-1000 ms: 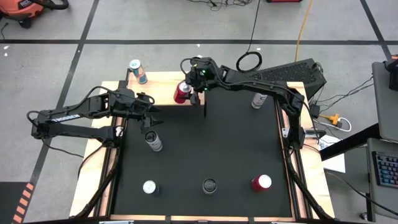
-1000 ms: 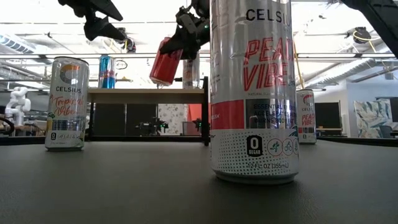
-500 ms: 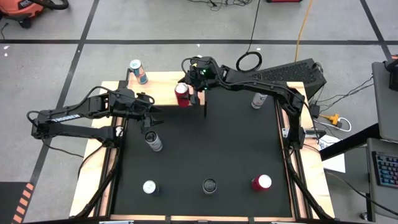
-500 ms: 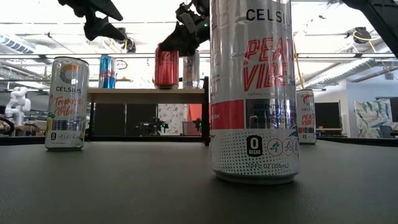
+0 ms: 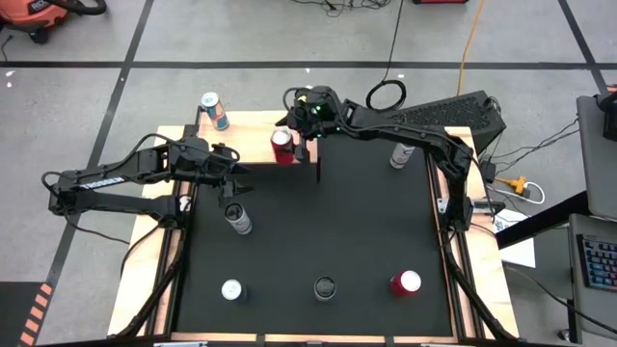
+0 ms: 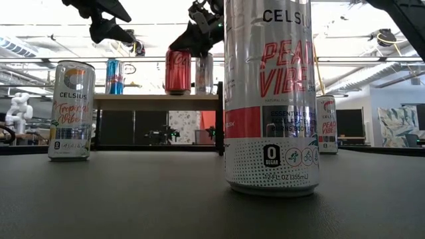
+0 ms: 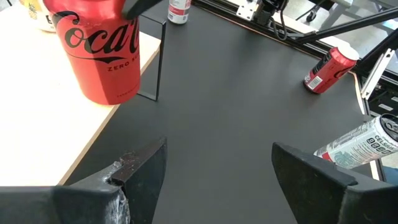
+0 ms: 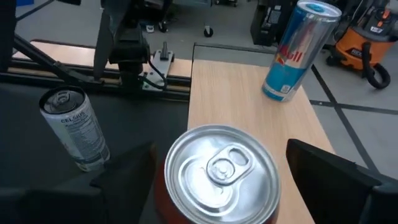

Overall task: Place canned beverage on shelf
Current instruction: Put the top red soda can on the shelf

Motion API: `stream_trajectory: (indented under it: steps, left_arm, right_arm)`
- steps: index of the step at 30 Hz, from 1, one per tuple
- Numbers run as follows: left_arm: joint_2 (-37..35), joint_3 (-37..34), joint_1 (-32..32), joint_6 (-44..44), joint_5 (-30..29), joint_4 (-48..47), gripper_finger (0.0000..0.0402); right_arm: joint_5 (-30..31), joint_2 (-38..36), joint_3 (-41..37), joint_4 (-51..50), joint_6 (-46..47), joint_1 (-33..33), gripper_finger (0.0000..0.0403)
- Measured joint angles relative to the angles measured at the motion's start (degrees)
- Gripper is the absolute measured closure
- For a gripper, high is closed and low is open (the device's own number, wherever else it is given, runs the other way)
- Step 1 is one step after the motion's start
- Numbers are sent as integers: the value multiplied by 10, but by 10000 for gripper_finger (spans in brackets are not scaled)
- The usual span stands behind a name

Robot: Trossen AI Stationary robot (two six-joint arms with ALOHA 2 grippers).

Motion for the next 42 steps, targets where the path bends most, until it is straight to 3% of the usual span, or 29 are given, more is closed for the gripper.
stream_trajectory:
  steps: [10, 19, 24, 30, 33, 38, 42]
  left_arm:
    - [0, 0, 0, -2, 0, 0, 110]
    - [0, 0, 0, -4, 0, -5, 110]
    - [0, 0, 0, -4, 0, -5, 110]
    - [0, 0, 0, -3, 0, -6, 110]
    - [0, 0, 0, -3, 0, -18, 110]
    - [0, 0, 0, 1, 0, -24, 110]
    - [0, 0, 0, 1, 0, -26, 110]
  right_arm:
    - [0, -2, 106, -86, -9, -1, 62]
    - [0, -4, 214, -368, -52, 16, 63]
    - [1, 0, 215, -423, -64, 38, 87]
    - [4, 24, 215, -431, -84, 57, 156]
    - [8, 31, 215, -433, -84, 62, 206]
    - [80, 44, 215, -433, -83, 74, 300]
    - [77, 52, 215, -422, -84, 80, 368]
